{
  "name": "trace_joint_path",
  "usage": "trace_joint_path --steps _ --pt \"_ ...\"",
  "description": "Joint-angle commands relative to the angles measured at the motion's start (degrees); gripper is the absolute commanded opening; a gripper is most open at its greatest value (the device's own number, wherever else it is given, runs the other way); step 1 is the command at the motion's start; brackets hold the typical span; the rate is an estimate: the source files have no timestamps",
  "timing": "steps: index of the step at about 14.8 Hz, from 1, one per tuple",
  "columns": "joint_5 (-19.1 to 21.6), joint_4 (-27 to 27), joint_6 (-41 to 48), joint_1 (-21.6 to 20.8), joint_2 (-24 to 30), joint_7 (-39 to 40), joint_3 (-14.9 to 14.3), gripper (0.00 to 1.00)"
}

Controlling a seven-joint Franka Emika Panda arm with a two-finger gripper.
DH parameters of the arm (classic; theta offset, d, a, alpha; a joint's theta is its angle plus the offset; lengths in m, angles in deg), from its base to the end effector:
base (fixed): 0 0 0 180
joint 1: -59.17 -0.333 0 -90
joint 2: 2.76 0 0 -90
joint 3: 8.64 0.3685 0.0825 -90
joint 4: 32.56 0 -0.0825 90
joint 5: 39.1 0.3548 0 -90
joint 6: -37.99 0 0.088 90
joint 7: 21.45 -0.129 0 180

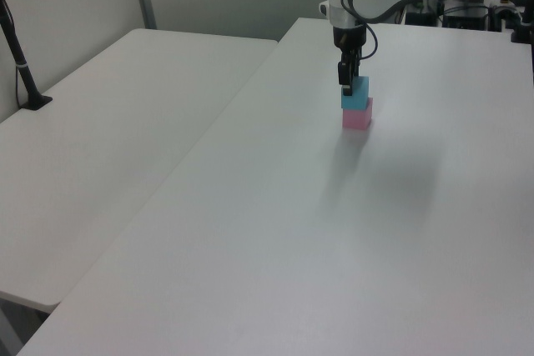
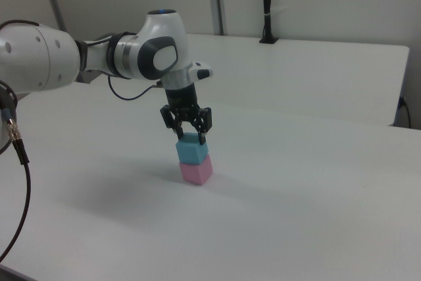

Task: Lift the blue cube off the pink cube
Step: 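Close the gripper on the blue cube's sides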

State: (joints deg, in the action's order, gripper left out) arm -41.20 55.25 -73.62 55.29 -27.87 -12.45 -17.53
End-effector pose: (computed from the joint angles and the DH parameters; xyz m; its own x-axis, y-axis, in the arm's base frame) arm 0.6730 -0.0453 0.4417 0.9948 0.0955 -0.0346 0.0984 -0.9906 0.0950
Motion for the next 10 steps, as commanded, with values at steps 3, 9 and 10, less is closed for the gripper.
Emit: trace_joint_path --steps 3,9,10 --pt "-0.7 2.0 -0.4 0.2 0.7 2.3 0.5 0.31" --pt "0.3 1.6 4.0 1.7 4.8 4.4 -0.6 0.28" --pt "0.4 1.6 5.1 2.1 5.6 5.1 -0.7 0.28"
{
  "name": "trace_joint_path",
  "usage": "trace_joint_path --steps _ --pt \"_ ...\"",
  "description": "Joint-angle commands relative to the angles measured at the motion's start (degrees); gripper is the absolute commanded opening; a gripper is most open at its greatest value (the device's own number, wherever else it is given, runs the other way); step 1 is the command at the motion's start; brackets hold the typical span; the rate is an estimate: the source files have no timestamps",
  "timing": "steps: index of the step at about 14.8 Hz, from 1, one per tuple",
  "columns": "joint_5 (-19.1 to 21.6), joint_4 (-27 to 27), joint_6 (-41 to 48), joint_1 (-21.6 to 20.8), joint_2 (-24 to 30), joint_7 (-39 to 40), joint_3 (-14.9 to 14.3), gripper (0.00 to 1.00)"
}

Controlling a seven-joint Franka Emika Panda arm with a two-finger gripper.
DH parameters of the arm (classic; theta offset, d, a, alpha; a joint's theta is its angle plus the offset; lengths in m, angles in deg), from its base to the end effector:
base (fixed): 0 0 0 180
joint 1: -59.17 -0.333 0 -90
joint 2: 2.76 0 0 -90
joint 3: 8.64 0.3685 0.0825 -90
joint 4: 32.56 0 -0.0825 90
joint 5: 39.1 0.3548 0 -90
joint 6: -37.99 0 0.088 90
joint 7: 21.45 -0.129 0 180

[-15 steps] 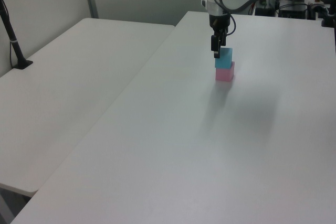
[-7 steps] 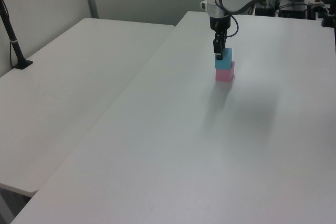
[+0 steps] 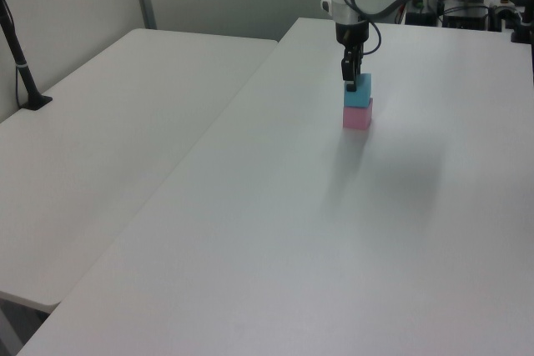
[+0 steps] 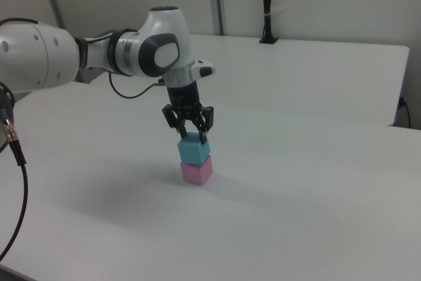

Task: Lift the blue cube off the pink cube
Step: 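Lift the blue cube and carry it beside the pink cube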

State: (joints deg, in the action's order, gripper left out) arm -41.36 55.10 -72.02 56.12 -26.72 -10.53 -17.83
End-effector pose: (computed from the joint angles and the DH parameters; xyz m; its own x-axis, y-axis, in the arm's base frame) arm 0.6665 -0.0583 0.4540 0.9932 0.1079 -0.0432 0.1115 -0.9892 0.0950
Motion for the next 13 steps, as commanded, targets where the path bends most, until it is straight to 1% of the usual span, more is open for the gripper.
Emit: trace_joint_path --steps 1,3,5,6,8,9,11,13 --pt "0.6 1.6 4.5 1.6 5.0 4.0 -0.7 0.28" --pt "1.6 1.5 5.0 2.4 5.2 5.9 -2.1 0.28" --pt "3.1 1.5 4.5 3.6 5.0 10.3 -5.4 0.29" --pt "3.7 1.5 4.2 4.5 4.5 12.5 -6.4 0.29" --pt "4.2 -0.5 2.6 8.9 2.1 14.9 -6.5 0.30" --pt "3.9 -0.8 1.5 10.2 1.0 16.4 -6.5 0.31" --pt "3.9 -0.8 -2.7 11.9 -1.5 20.5 -6.7 0.32" --pt "4.1 -1.1 -8.7 12.5 -4.8 20.4 -7.9 0.32"
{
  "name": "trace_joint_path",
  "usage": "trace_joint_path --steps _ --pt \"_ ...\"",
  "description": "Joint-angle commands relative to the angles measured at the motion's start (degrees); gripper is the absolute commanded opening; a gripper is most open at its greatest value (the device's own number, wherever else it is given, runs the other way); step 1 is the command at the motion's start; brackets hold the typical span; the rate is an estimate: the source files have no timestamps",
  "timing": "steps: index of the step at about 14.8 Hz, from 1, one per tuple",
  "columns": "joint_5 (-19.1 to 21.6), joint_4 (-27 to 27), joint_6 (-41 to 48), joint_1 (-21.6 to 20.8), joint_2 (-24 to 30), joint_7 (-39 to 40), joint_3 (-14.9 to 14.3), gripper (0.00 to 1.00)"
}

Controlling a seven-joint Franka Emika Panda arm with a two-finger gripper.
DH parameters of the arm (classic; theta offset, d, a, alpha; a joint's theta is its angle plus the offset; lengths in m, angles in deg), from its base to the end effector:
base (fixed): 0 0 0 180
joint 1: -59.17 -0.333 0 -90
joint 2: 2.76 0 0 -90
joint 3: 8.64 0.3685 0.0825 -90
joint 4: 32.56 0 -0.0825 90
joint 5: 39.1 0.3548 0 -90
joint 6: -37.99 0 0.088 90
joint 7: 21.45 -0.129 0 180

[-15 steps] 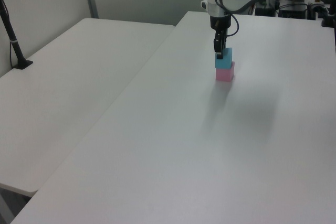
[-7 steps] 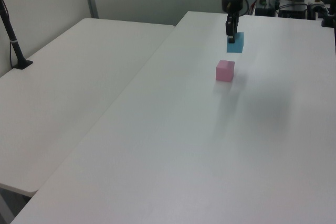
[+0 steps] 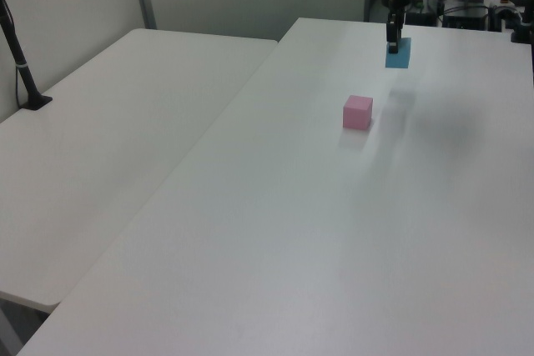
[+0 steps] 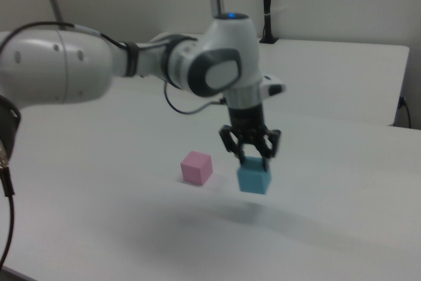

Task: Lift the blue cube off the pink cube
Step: 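Lift the blue cube and carry it beside the pink cube, then open the gripper to release the blue cube on the table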

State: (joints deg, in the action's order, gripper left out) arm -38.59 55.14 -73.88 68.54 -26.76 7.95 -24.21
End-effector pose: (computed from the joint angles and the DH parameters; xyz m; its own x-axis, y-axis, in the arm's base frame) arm 0.6216 -0.2560 0.4612 0.9948 0.0961 -0.0348 0.0991 -0.9904 0.0962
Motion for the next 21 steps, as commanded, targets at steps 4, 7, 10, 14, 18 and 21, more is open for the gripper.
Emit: trace_joint_path --steps 4,7,10,14,18,21 --pt "3.9 -1.4 -12.3 0.3 -8.0 0.2 -2.4 0.40" --pt "4.1 -1.3 -16.8 0.1 -10.1 -3.3 -2.4 0.44" --pt "4.1 -1.0 -18.4 -0.1 -10.8 -4.3 -2.4 1.00" --pt "3.9 -0.3 -17.3 -0.5 -6.2 -4.8 -2.4 1.00" --pt "1.8 1.0 -7.1 -4.3 1.7 -15.4 -2.4 1.00" --pt "-1.5 1.9 4.2 -6.9 10.4 -23.6 0.9 1.00"
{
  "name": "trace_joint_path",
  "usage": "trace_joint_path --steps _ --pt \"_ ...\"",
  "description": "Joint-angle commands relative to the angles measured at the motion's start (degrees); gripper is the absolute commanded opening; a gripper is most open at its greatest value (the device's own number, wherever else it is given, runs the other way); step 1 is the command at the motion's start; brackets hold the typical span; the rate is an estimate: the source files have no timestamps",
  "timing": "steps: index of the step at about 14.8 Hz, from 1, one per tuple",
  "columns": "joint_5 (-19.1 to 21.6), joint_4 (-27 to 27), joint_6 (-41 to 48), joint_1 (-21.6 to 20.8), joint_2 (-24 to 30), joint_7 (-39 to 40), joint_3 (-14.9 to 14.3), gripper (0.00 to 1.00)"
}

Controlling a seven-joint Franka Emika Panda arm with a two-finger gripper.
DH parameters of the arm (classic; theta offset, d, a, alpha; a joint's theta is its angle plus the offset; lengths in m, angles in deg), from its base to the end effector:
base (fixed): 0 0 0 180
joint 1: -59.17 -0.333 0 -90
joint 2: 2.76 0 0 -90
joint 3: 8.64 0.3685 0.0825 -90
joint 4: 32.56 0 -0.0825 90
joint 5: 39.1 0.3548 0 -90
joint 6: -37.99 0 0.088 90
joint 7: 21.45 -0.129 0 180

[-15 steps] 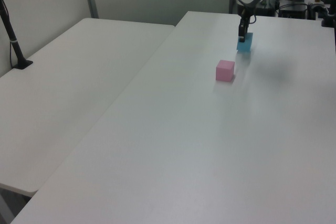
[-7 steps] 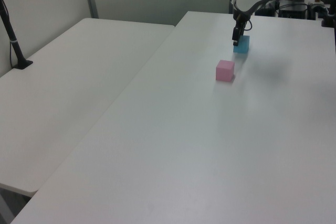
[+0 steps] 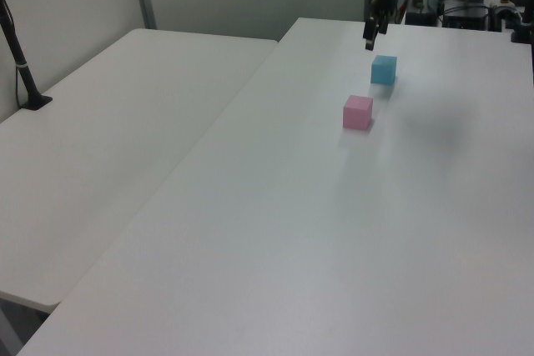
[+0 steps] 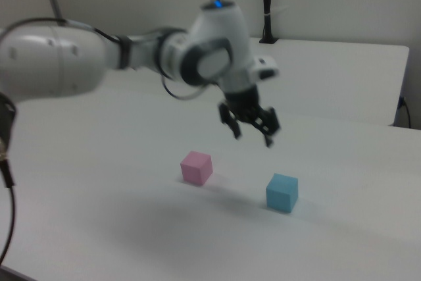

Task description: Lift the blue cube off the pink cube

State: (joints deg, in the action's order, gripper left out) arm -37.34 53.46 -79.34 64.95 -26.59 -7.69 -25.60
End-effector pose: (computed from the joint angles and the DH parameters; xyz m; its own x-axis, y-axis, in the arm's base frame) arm 0.6479 -0.2314 0.4873 0.9844 -0.1274 0.1213 -0.1421 -0.9824 0.1213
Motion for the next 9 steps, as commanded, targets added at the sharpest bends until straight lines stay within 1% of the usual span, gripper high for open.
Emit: trace_joint_path --steps 1,3,5,7,9 --pt "-3.3 4.0 13.1 -3.4 12.9 -8.7 4.5 1.00" --pt "-4.7 4.5 20.0 -3.6 17.7 -9.0 8.3 1.00" --pt "-5.1 5.5 25.7 -4.8 20.7 -9.2 11.8 1.00" --pt "-5.5 5.7 29.3 -7.3 22.2 -10.6 12.2 1.00" --pt "-5.5 5.6 29.7 -8.5 22.2 -12.2 12.2 1.00"
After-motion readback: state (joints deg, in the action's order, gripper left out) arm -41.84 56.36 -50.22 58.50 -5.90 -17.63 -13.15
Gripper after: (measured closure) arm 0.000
